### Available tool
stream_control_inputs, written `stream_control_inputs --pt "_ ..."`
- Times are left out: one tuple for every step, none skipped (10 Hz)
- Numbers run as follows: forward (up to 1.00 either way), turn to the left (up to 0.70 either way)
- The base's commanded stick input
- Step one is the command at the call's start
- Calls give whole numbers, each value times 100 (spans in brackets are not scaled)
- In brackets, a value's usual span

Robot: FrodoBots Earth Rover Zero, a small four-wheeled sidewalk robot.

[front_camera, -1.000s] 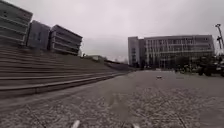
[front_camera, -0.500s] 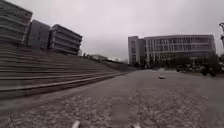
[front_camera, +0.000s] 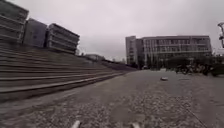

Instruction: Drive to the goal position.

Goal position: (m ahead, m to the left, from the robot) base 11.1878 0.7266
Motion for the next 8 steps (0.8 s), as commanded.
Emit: stream_control_inputs --pt "70 0" --pt "70 0" --pt "70 0" --pt "70 0" --pt "70 0" --pt "70 0" --pt "70 0" --pt "70 0"
